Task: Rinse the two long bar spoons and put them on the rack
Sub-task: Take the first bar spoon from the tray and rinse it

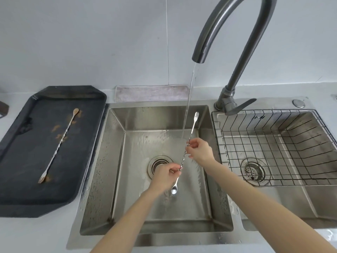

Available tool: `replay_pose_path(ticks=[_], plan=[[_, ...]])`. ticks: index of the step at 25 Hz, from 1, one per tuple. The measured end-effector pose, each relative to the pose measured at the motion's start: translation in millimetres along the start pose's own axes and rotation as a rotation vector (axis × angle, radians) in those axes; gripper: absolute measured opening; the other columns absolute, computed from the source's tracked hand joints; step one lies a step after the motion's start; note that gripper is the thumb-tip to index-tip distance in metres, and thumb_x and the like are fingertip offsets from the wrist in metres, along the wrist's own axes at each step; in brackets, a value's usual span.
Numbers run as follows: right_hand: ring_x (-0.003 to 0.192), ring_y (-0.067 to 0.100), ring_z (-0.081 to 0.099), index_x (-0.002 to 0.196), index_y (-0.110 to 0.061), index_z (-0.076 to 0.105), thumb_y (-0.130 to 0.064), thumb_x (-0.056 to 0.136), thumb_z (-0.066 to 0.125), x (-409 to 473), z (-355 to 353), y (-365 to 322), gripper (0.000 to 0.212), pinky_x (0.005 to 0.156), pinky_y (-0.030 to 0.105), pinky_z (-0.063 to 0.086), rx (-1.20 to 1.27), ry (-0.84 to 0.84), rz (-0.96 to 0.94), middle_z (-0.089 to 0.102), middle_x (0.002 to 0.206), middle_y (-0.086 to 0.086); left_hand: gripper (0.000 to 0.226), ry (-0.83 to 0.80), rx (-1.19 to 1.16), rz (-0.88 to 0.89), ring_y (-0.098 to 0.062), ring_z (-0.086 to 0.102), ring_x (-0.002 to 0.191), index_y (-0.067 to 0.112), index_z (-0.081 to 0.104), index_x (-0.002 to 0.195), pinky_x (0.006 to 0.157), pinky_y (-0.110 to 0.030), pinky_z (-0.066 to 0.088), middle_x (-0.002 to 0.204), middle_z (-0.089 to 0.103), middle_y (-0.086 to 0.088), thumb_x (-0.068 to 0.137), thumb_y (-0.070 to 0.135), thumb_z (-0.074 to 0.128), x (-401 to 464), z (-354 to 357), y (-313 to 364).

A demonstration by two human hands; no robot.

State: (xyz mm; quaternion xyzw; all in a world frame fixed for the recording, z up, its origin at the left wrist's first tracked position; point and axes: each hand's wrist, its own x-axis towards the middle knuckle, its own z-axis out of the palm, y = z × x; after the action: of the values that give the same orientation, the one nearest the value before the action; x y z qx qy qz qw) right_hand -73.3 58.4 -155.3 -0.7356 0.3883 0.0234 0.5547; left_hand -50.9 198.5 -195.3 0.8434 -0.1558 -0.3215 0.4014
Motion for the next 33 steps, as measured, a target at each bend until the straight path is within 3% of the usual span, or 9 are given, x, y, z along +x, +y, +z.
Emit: replay_pose_path(ticks=[2, 6, 10, 12, 15, 19, 23, 27, 33], plan=[[0.085, 0.021, 0.060, 0.111, -0.005, 0.057, -0.006, 0.084, 0.056, 10.7, 5.4, 9.2, 0.027, 0.080, 0.035, 0.056, -0.041, -0.008, 0.035, 0.052, 0.069, -0.009, 0.018, -0.036, 0.011, -0.039, -0.002, 0.053, 0.059, 0.002, 0.068, 0.098, 0.076, -0.032, 0.051, 0.085, 0.068, -0.012, 0.081, 0.004, 0.062, 6.6, 6.0, -6.0], [0.087, 0.023, 0.060, 0.111, -0.003, 0.057, -0.006, 0.084, 0.056, 29.8, 15.7, 29.3, 0.027, 0.090, 0.041, 0.053, -0.105, -0.026, 0.111, 0.051, 0.067, -0.009, 0.017, -0.004, 0.081, -0.095, -0.016, 0.062, 0.077, 0.005, 0.070, 0.096, 0.070, -0.013, 0.038, 0.099, 0.073, -0.012, 0.082, 0.008, 0.062, 19.8, 18.0, -15.4], [0.084, 0.018, 0.053, 0.113, 0.000, 0.056, -0.004, 0.085, 0.055, 45.0, 25.7, 54.3, 0.028, 0.077, 0.025, 0.043, -0.157, -0.033, 0.165, 0.053, 0.071, -0.004, 0.019, -0.090, 0.140, -0.169, -0.021, 0.064, 0.100, 0.006, 0.069, 0.099, 0.080, -0.016, 0.040, 0.106, 0.072, -0.009, 0.084, 0.011, 0.059, 31.9, 32.2, -23.2], [0.082, 0.019, 0.052, 0.112, 0.000, 0.057, -0.004, 0.085, 0.054, 51.0, 31.7, 64.8, 0.028, 0.076, 0.024, 0.042, -0.175, -0.021, 0.197, 0.061, 0.085, 0.008, 0.020, -0.124, 0.176, -0.189, -0.023, 0.064, 0.101, 0.008, 0.069, 0.100, 0.086, -0.023, 0.044, 0.108, 0.071, -0.010, 0.085, 0.012, 0.057, 36.4, 39.4, -27.3], [0.082, 0.023, 0.055, 0.110, -0.001, 0.059, -0.004, 0.085, 0.053, 59.8, 40.6, 74.7, 0.025, 0.085, 0.030, 0.047, -0.217, -0.028, 0.238, 0.067, 0.101, 0.018, 0.022, -0.128, 0.219, -0.246, -0.029, 0.065, 0.098, 0.009, 0.068, 0.100, 0.087, -0.032, 0.048, 0.105, 0.071, -0.013, 0.085, 0.010, 0.052, 42.8, 47.3, -34.6], [0.098, 0.033, 0.061, 0.103, -0.002, 0.060, -0.002, 0.084, 0.051, 68.9, 49.6, 85.7, 0.021, 0.091, 0.037, 0.050, -0.244, -0.035, 0.288, 0.060, 0.088, 0.011, 0.020, -0.149, 0.260, -0.298, -0.028, 0.063, 0.102, 0.010, 0.068, 0.100, 0.086, -0.032, 0.048, 0.108, 0.070, -0.012, 0.086, 0.013, 0.053, 49.0, 50.0, -44.7], [0.097, 0.036, 0.062, 0.088, -0.010, 0.053, -0.001, 0.083, 0.052, 68.9, 56.5, 93.5, 0.011, 0.090, 0.046, 0.051, -0.239, -0.054, 0.324, 0.060, 0.086, 0.012, 0.021, -0.175, 0.370, -0.294, -0.031, 0.062, 0.100, 0.011, 0.064, 0.100, 0.081, -0.034, 0.049, 0.106, 0.069, -0.012, 0.087, 0.012, 0.047, 51.1, 51.6, -47.5], [0.096, 0.035, 0.063, 0.095, -0.009, 0.053, 0.001, 0.081, 0.054, 71.6, 59.8, 97.1, 0.017, 0.089, 0.048, 0.052, -0.216, -0.050, 0.341, 0.052, 0.069, -0.001, 0.020, -0.194, 0.443, -0.261, -0.034, 0.063, 0.093, 0.008, 0.062, 0.097, 0.069, -0.035, 0.044, 0.099, 0.069, -0.016, 0.086, 0.006, 0.045, 53.5, 55.2, -48.4], [0.095, 0.033, 0.064, 0.088, -0.014, 0.046, -0.004, 0.082, 0.059, 67.7, 54.5, 98.5, 0.017, 0.090, 0.042, 0.051, -0.237, -0.057, 0.348, 0.064, 0.086, 0.014, 0.019, -0.182, 0.487, -0.223, -0.035, 0.061, 0.095, 0.008, 0.059, 0.099, 0.075, -0.037, 0.046, 0.101, 0.067, -0.016, 0.088, 0.008, 0.042, 51.2, 53.2, -48.5]])
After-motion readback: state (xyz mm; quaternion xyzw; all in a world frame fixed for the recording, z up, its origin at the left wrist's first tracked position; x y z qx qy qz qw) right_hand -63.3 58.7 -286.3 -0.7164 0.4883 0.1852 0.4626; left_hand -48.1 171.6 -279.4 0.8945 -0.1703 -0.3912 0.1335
